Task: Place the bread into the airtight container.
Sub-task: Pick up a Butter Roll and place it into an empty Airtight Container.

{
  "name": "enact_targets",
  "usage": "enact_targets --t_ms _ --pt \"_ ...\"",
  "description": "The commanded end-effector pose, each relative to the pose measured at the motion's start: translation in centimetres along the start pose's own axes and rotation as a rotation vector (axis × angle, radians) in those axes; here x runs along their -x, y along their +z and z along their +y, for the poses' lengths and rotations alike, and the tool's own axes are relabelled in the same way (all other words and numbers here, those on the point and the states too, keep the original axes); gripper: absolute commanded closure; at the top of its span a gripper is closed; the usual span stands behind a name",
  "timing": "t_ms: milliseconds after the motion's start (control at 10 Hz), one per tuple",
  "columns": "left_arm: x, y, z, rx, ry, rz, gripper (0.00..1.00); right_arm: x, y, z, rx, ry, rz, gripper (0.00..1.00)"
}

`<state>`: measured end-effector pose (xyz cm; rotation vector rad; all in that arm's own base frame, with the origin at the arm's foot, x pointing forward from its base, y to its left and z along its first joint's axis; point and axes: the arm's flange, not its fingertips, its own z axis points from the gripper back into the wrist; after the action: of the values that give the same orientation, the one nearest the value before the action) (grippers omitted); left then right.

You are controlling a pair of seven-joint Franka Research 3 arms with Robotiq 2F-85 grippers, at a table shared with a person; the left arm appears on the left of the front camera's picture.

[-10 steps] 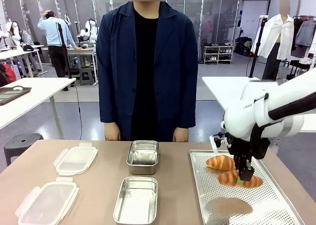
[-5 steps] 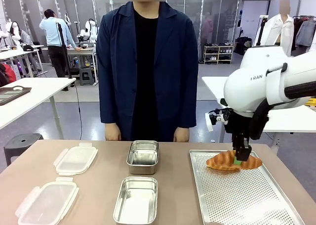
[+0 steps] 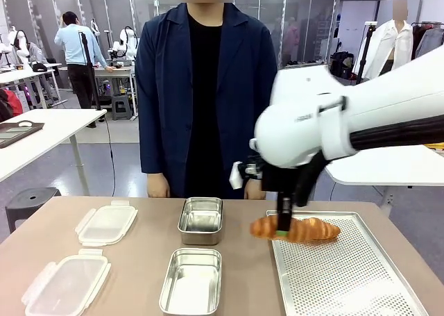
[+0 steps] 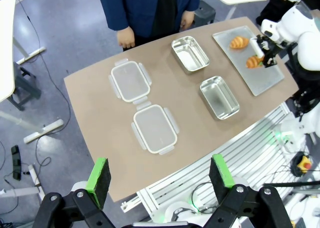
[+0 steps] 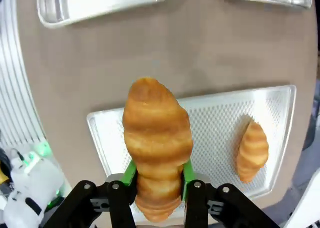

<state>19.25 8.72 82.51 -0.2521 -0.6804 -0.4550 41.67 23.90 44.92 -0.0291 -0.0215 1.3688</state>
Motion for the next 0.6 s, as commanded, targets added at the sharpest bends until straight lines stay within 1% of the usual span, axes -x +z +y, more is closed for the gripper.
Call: enact_targets --t_ms 0,200,400,500 --pt "0.0 0.1 -0.1 0.004 -0.012 -0.001 0.0 -5.9 -0.5 -1.0 0.017 -0.003 0.03 0.63" --pt "0.0 0.1 -0.1 0.004 -0.012 -0.001 0.0 -10.5 -0.5 0.5 0.027 0.011 0.052 0.63" --pt "0.0 0.1 -0.1 0.004 -0.012 -0.001 0.0 -14.5 -1.0 2.6 0.051 -0.006 0.068 0.63" --pt "0.0 0.1 -0.1 0.004 -0.012 -0.001 0.0 -16.2 -1.2 3.6 0.021 -0.039 0.052 0.63"
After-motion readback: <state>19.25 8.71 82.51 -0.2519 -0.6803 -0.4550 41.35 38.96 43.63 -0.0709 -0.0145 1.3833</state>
